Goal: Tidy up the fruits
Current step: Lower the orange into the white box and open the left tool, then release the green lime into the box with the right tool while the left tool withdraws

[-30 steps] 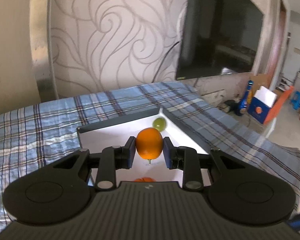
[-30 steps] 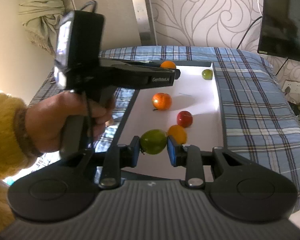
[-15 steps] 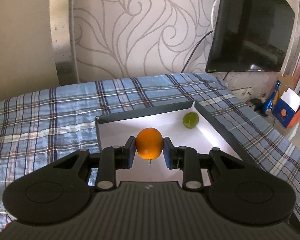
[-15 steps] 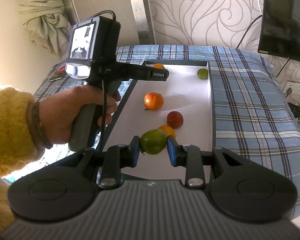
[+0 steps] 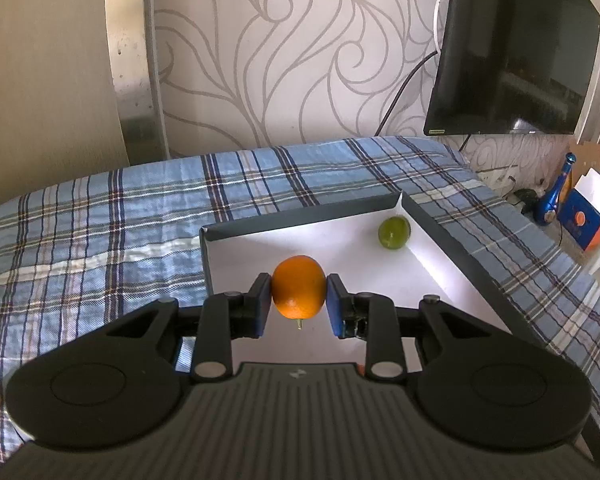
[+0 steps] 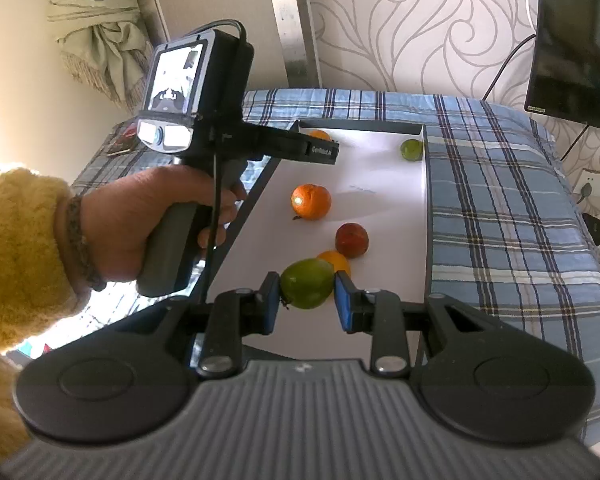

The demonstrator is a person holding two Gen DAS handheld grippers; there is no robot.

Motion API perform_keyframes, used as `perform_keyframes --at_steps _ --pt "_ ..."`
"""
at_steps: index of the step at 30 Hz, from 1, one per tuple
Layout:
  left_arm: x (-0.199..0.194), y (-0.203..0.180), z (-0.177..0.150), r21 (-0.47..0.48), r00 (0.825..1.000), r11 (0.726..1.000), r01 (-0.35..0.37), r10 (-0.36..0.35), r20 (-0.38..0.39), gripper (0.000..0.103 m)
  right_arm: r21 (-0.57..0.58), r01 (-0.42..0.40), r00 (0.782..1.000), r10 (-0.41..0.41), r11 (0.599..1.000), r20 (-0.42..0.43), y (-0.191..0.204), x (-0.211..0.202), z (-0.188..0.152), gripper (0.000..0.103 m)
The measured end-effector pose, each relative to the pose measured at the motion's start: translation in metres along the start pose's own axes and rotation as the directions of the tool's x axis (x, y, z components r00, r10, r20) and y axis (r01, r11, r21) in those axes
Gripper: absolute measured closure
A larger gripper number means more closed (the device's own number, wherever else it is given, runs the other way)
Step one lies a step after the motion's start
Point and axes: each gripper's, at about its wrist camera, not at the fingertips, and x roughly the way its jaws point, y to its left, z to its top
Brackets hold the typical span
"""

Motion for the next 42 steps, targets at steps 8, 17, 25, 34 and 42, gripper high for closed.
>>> perform_keyframes --at_steps 8,17,25,34,42 --pt "-0.026 0.004 0.000 -0.018 0.999 1.000 0.018 -0.017 0.048 0.053 -0.023 -0.018 1.000 0.018 1.000 0.012 0.004 0.003 0.005 0.071" --pt "-0.084 0.015 -0.011 -0.018 0.992 0.998 0.053 -0.051 0.118 0.053 -0.031 -0.033 0.999 0.034 0.999 0.023 0.012 0.010 0.014 0.071" --pt "-0.149 0.035 -0.036 0.019 0.984 0.998 0.063 -0.065 0.166 0.053 -0.024 -0.041 0.999 0.042 0.999 0.026 0.020 0.030 0.025 0.071" --pt "-0.189 0.060 -0.054 0.024 0.985 0.999 0.026 -0.030 0.170 0.050 -0.029 -0.062 0.998 0.063 0.998 0.009 0.030 0.053 0.036 0.070" --pt "-0.198 0.082 -0.065 0.000 0.987 1.000 -0.015 0.014 0.157 0.050 -0.012 -0.059 0.998 0.059 0.998 -0.010 0.032 0.071 0.038 0.071"
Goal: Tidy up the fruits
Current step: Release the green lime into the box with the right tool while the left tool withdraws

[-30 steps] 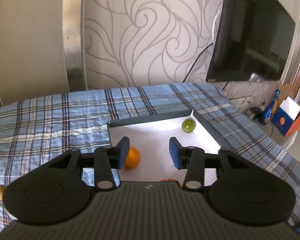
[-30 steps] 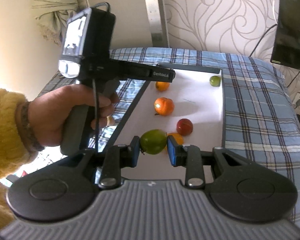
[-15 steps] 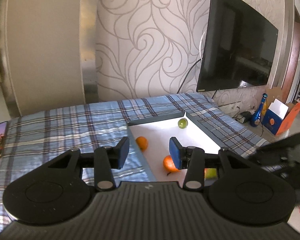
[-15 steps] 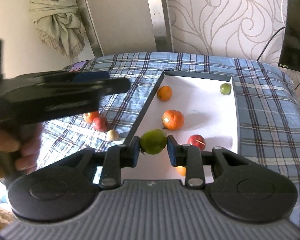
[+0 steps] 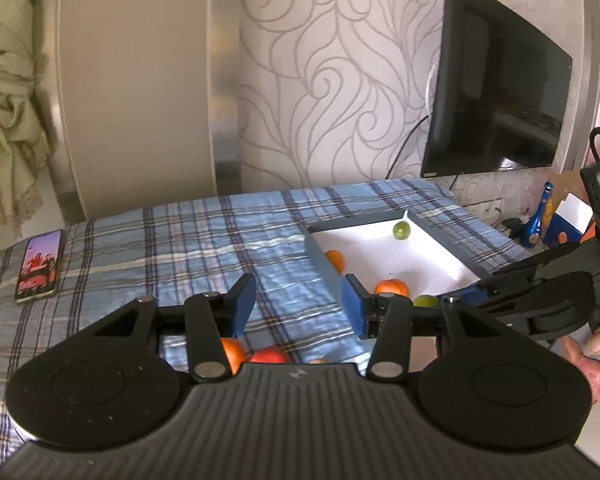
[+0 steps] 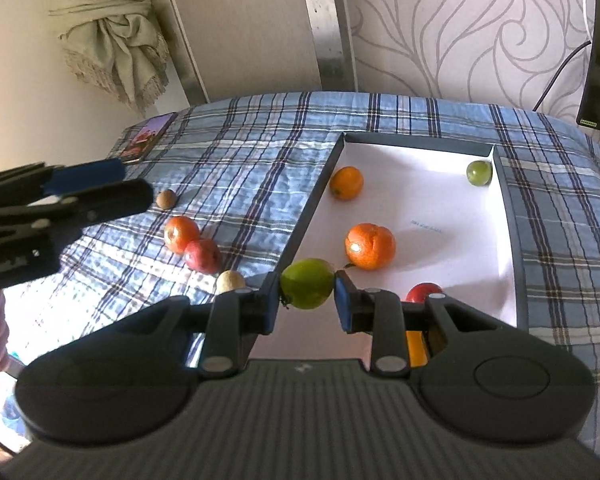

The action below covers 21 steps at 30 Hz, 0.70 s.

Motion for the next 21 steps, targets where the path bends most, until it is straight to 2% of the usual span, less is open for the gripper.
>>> perform_keyframes --at_steps 21 --pt "-0.025 0.034 0.000 0.012 0.998 0.998 -0.059 0.059 0.002 0.050 -0.009 0.083 0.996 -0.084 0.996 -0.015 0.000 0.022 -0.003 0.071"
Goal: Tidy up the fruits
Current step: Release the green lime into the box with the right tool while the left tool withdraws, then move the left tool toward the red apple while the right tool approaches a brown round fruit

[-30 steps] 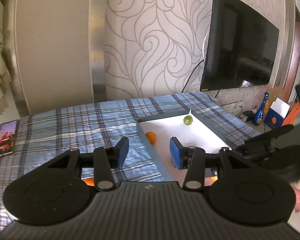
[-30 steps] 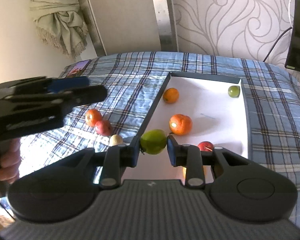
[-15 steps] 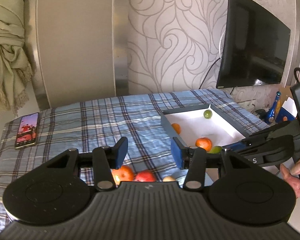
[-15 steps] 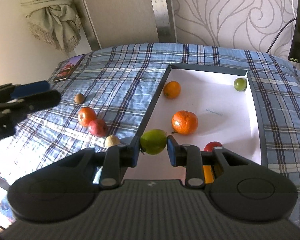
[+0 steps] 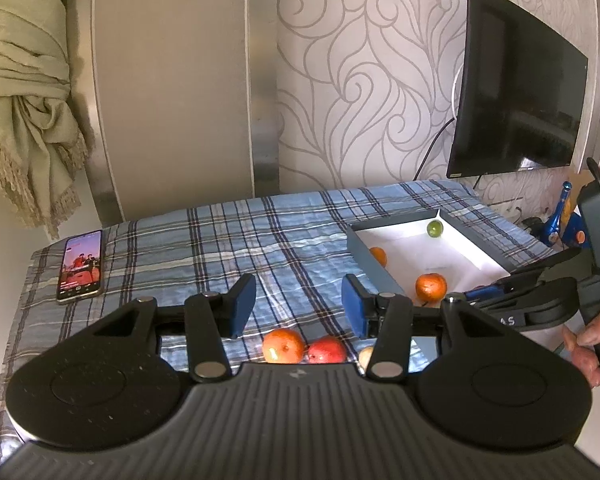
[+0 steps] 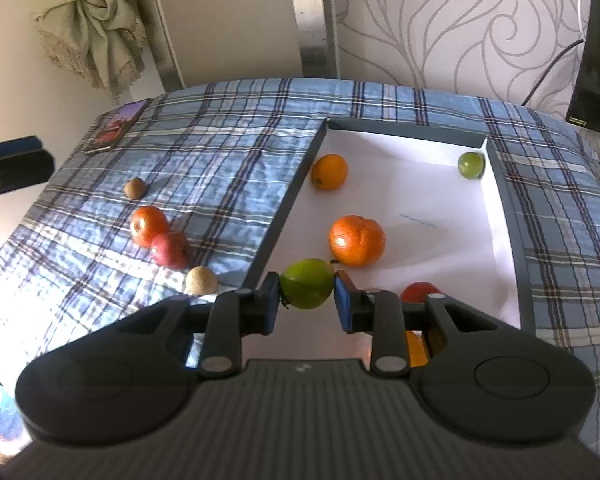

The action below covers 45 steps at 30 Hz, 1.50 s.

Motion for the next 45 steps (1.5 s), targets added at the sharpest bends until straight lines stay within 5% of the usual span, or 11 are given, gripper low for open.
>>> perform_keyframes --at_steps 45 --pt "-0.020 0.049 -0.018 0.002 0.997 0.998 0.065 -0.065 -0.030 0.050 0.124 0.164 0.972 -0.182 0.979 0.148 0.029 -0.055 -0.008 0.066"
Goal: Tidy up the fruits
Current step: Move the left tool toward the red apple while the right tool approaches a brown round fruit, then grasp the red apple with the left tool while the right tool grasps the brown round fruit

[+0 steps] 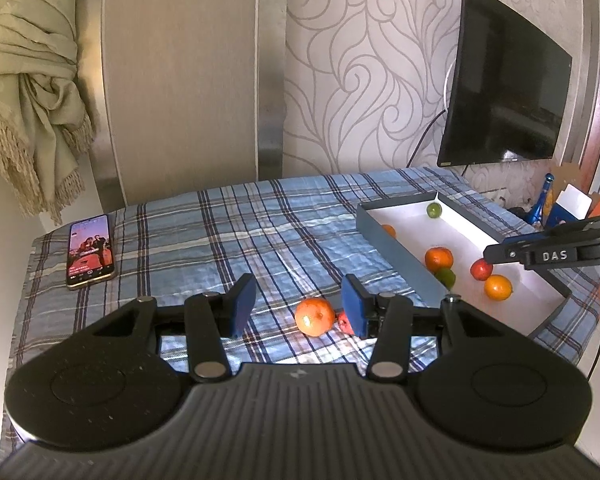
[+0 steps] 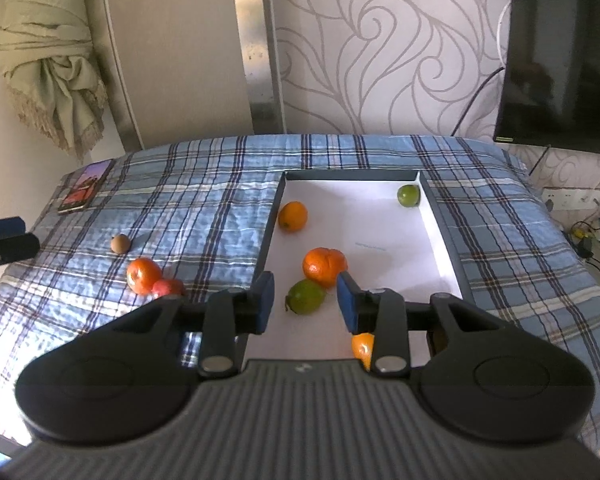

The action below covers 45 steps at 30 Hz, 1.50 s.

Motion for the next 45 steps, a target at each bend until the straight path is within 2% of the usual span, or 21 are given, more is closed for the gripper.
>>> perform_keyframes --at_steps 7,14,27,45 --pt "0.001 0.001 -0.001 0.018 1.000 0.999 0.029 -0.029 0.001 0.049 -0.035 -0.025 1.000 0.025 0.999 0.001 0.018 -0.012 -0.004 0.066" --pt "0.004 0.003 0.000 0.039 0.999 0.998 0.049 -0.049 0.004 0.046 -0.079 -0.072 0.997 0.070 0.994 -0.028 0.047 -0.008 -0.012 0.066" --pt "0.010 0.018 0.006 0.058 0.999 0.997 0.041 -0.042 0.008 0.046 -0.146 -0.156 0.980 0.135 0.977 -0.148 0.085 0.027 -0.022 0.066" --pt "0.006 0.030 0.005 0.047 1.000 0.999 0.025 -0.026 0.013 0.046 -0.202 -0.090 0.977 0.047 0.975 -0.208 0.096 0.077 -0.026 0.066"
